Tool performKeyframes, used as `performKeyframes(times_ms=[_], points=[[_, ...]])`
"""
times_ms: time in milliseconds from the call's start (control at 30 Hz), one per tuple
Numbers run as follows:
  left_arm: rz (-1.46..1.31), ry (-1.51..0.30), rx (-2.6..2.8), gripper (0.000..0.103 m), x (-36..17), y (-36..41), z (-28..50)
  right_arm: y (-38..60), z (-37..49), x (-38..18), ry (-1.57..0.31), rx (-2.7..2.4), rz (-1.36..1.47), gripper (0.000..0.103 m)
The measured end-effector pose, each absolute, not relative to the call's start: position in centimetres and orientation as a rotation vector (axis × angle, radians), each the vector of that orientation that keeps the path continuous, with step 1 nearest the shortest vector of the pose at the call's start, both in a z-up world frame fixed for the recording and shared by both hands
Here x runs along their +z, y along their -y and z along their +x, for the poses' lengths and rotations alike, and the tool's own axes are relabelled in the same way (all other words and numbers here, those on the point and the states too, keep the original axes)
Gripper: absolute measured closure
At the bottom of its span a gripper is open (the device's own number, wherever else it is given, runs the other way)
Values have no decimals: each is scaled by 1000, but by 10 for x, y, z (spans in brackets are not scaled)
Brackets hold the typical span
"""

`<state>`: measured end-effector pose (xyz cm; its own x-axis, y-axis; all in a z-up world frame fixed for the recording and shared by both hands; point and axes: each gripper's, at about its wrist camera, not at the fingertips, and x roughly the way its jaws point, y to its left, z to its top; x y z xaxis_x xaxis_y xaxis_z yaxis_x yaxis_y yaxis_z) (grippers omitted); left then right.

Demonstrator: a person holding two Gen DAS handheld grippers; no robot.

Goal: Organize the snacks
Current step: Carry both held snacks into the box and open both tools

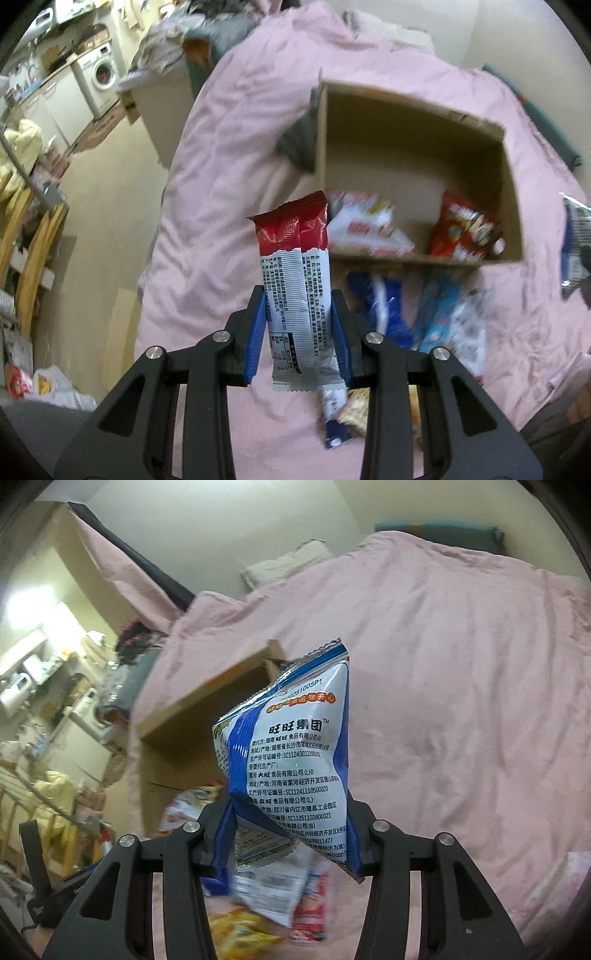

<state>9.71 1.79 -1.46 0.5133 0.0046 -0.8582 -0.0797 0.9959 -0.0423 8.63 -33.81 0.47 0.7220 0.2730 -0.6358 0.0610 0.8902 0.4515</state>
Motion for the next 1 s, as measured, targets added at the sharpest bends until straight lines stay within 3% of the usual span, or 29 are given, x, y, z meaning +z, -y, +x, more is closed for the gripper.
performKeyframes(times_ms=[467,1000], points=[[-11,-951,-22,74,23,12,162,306,145,17,-778,221,471,53],[80,-948,-58,74,-23,48,211,247,205,-47,-938,341,401,53]])
